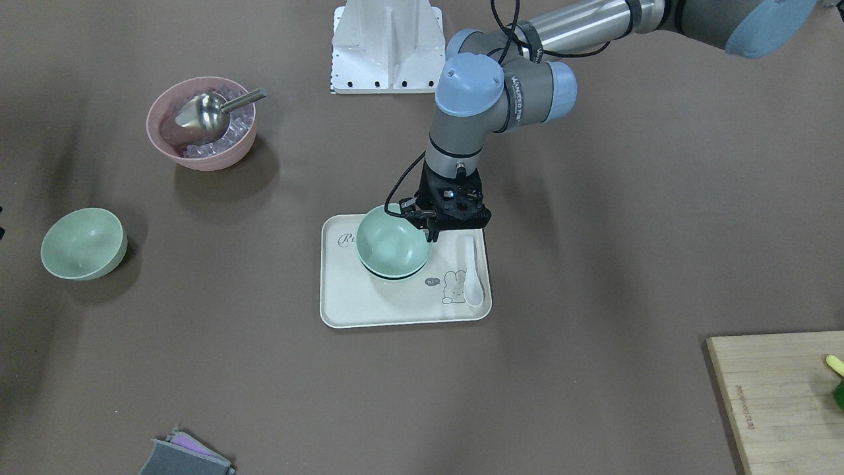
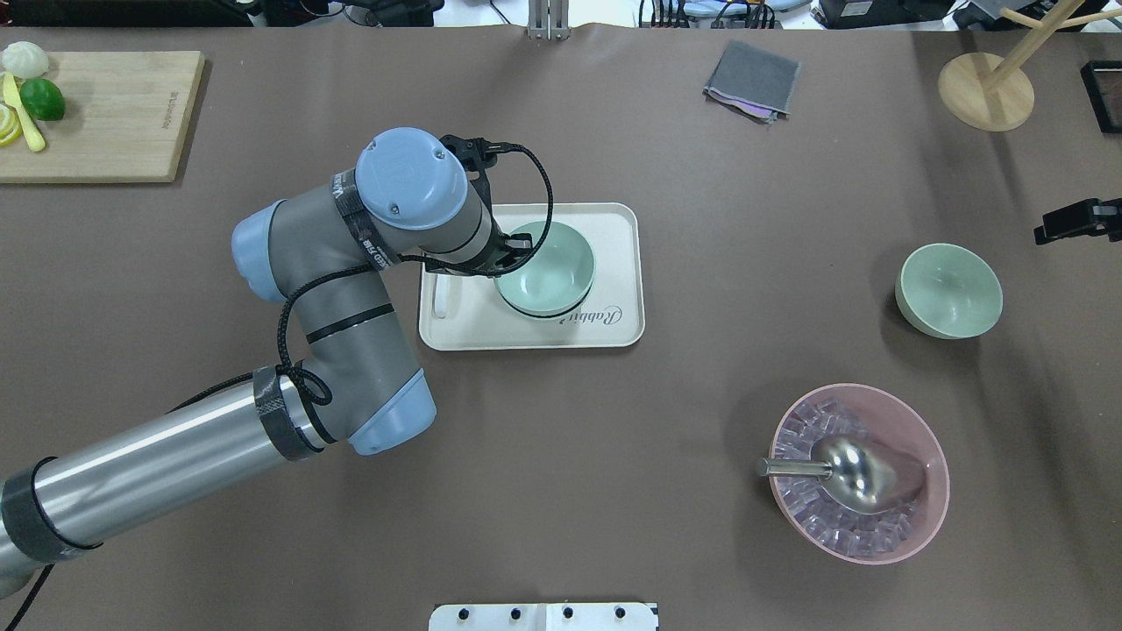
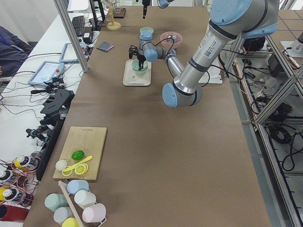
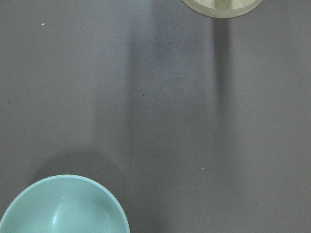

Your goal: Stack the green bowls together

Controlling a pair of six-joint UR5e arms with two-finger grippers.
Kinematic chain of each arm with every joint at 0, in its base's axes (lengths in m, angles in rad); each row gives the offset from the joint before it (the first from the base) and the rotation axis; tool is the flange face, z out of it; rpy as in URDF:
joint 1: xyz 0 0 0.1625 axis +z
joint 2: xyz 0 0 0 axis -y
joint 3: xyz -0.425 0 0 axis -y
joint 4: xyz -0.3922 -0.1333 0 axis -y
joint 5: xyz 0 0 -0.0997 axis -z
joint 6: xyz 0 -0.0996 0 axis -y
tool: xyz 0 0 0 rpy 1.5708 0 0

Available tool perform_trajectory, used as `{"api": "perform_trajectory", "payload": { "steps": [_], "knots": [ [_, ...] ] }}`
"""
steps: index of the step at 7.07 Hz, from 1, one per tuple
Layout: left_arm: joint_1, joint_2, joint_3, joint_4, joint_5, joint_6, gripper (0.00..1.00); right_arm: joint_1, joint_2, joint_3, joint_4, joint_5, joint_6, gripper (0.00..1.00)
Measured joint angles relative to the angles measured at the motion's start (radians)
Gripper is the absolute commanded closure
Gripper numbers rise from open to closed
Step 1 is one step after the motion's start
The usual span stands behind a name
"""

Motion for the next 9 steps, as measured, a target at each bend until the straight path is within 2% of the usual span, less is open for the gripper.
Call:
{"api": "perform_trajectory", "payload": {
  "steps": [6, 7, 8, 9],
  "knots": [
    [0.022, 0.005, 0.002, -0.002, 0.027, -0.004, 1.0, 0.0, 0.0, -0.001, 0.0, -0.001, -0.001, 0.0],
    [0.022, 0.005, 0.002, -0.004, 0.026, -0.004, 0.36, 0.0, 0.0, -0.001, 0.0, -0.001, -0.001, 0.0],
    [0.022, 0.006, -0.001, -0.008, 0.025, -0.002, 0.02, 0.0, -0.001, -0.002, 0.0, -0.001, -0.001, 0.0],
    [0.022, 0.006, -0.009, -0.01, 0.022, 0.002, 0.01, 0.0, -0.001, -0.002, 0.0, -0.001, -0.003, 0.0]
  ]
}}
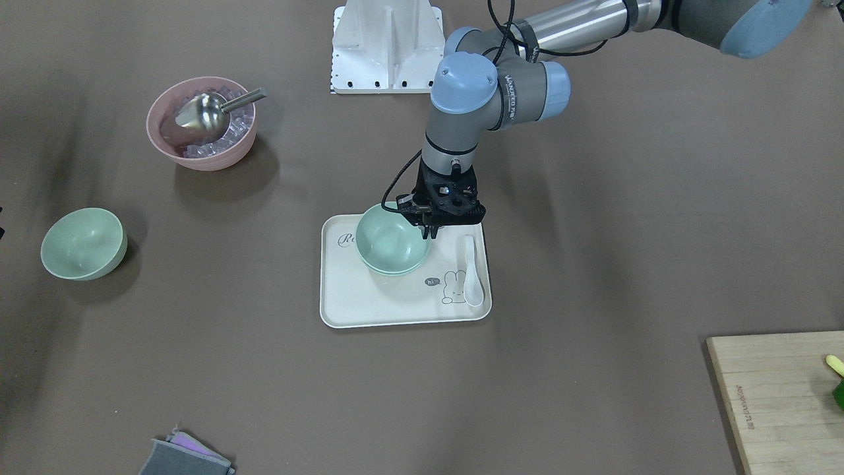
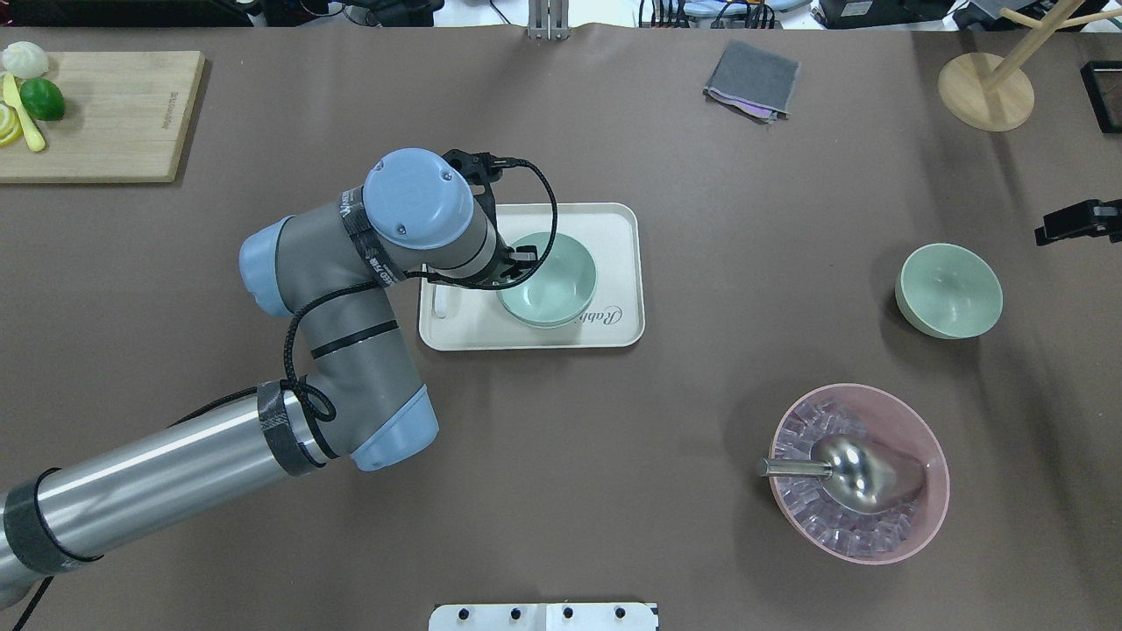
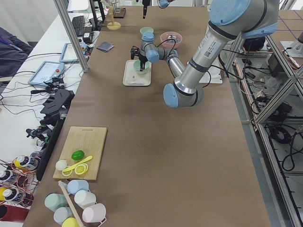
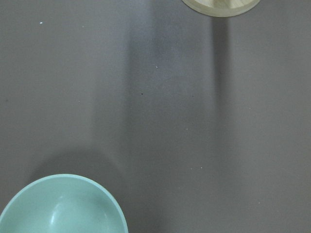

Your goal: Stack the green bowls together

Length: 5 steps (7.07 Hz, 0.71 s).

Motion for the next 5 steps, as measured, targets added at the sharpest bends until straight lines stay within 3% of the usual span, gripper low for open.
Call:
{"api": "perform_trajectory", "payload": {
  "steps": [2, 5],
  "knots": [
    [-0.022, 0.028, -0.076, 0.019, -0.031, 0.058, 0.01, -0.001, 0.001, 0.0, 0.0, 0.001, -0.005, 0.0],
    [-0.198, 0.245, -0.31, 0.127, -0.195, 0.373, 0.01, -0.026, -0.001, -0.005, -0.002, 0.001, 0.045, 0.03]
  ]
}}
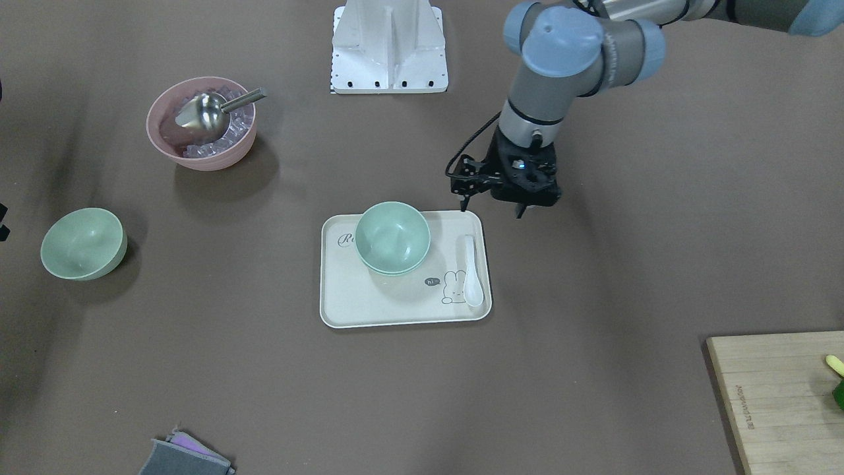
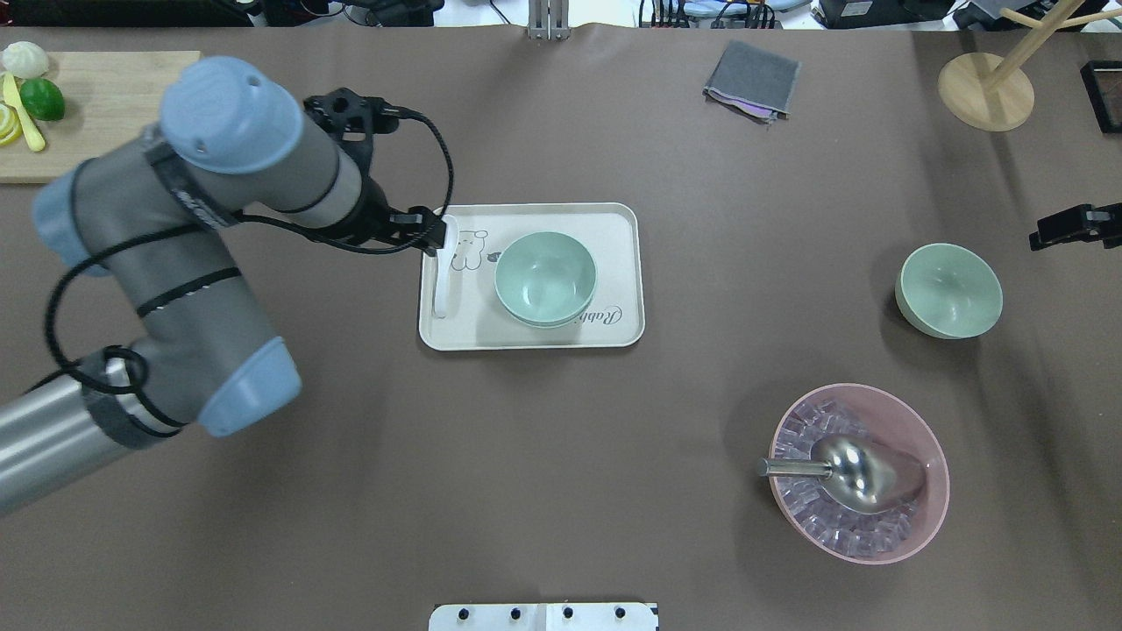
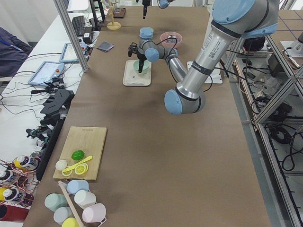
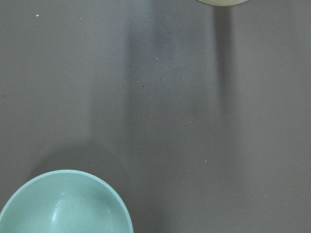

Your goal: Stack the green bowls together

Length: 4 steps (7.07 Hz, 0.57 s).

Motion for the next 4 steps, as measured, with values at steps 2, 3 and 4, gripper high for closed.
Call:
{"api": "perform_trajectory", "payload": {
  "steps": [2, 3, 4],
  "knots": [
    [-0.137, 0.154, -0.086, 0.014, -0.087, 0.215, 0.01, -0.048, -0.002, -0.002, 0.003, -0.006, 0.053, 0.11],
    [-0.181, 0.198, -0.1, 0.015, -0.103, 0.283, 0.01, -0.075, -0.01, -0.005, 0.023, -0.018, 0.064, 0.16],
    [-0.207, 0.222, -0.103, 0.015, -0.107, 0.317, 0.01, -0.101, -0.025, -0.013, 0.076, -0.027, 0.087, 0.21]
  ]
}}
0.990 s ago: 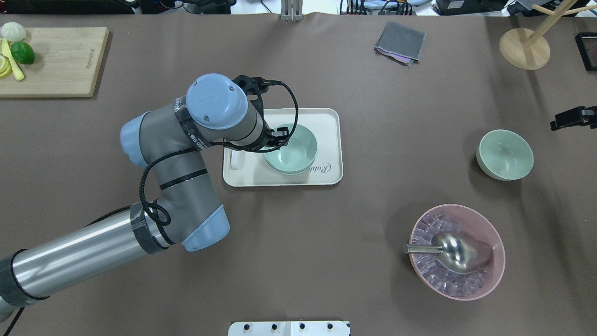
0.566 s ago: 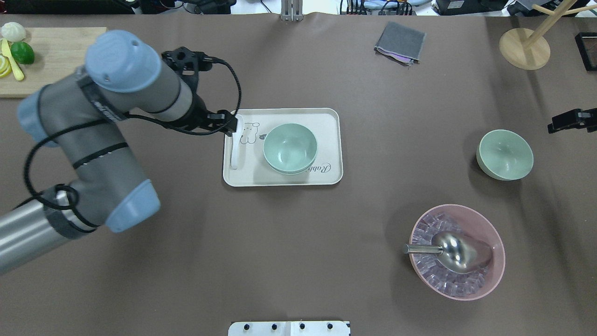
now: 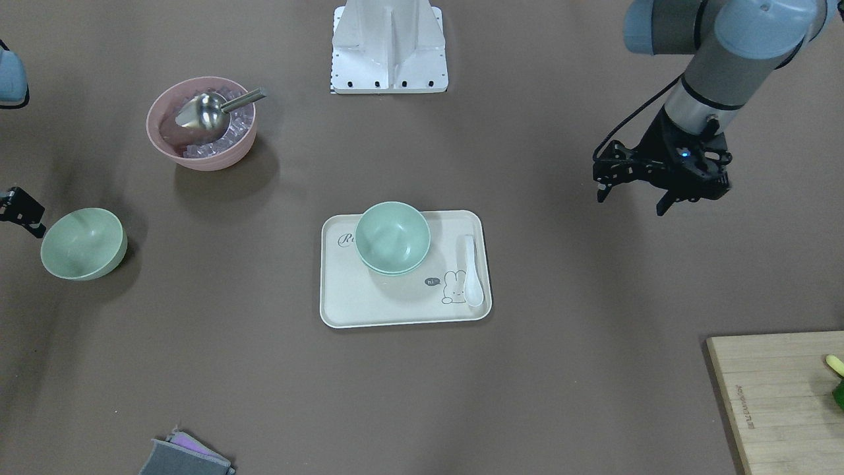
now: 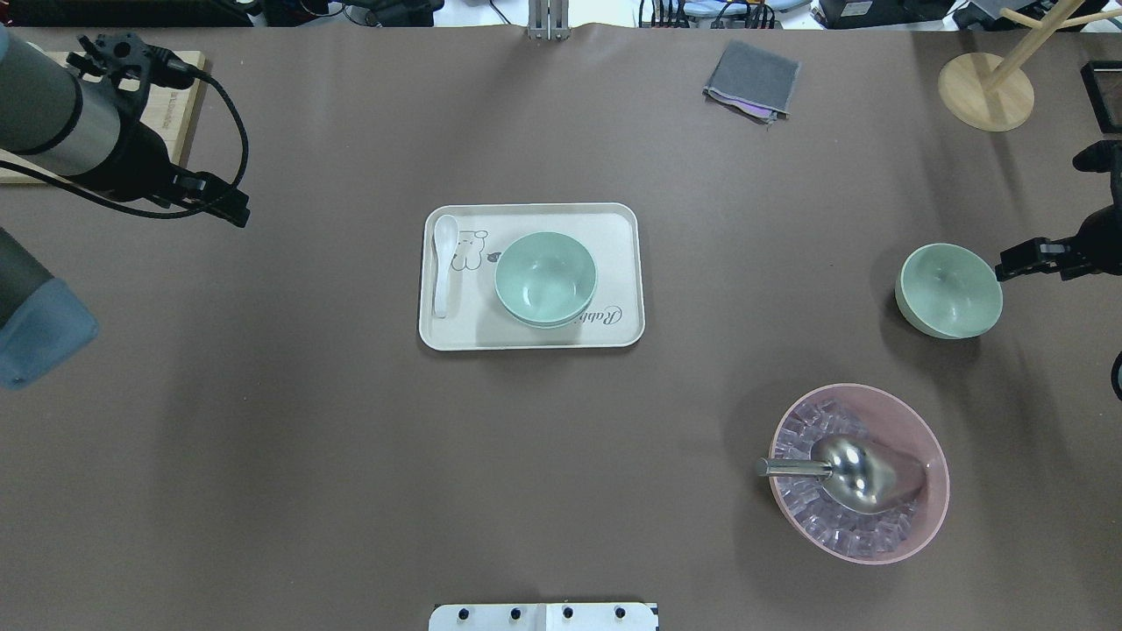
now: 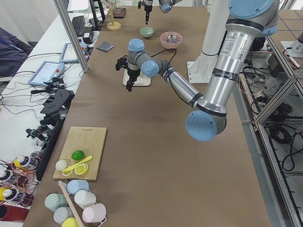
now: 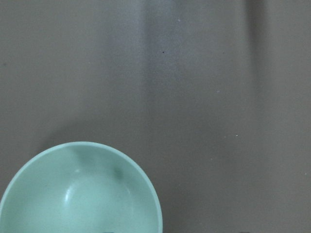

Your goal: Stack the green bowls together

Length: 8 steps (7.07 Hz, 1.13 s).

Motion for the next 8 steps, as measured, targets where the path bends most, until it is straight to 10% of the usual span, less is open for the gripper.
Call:
{"api": "perform_trajectory", "payload": {
  "steps": [4, 7, 8],
  "knots": [
    [-0.019, 0.02, -0.002, 0.0, 0.01, 0.017, 0.01, -0.077, -0.018, -0.052, 0.132, -0.048, 0.085, 0.63],
    [-0.019, 0.02, 0.005, 0.0, 0.012, 0.012, 0.01, -0.08, -0.012, -0.062, 0.135, -0.051, 0.087, 0.67],
    [-0.018, 0.019, 0.005, -0.001, 0.012, 0.009, 0.01, -0.08, -0.011, -0.063, 0.135, -0.051, 0.087, 0.83]
  ]
}}
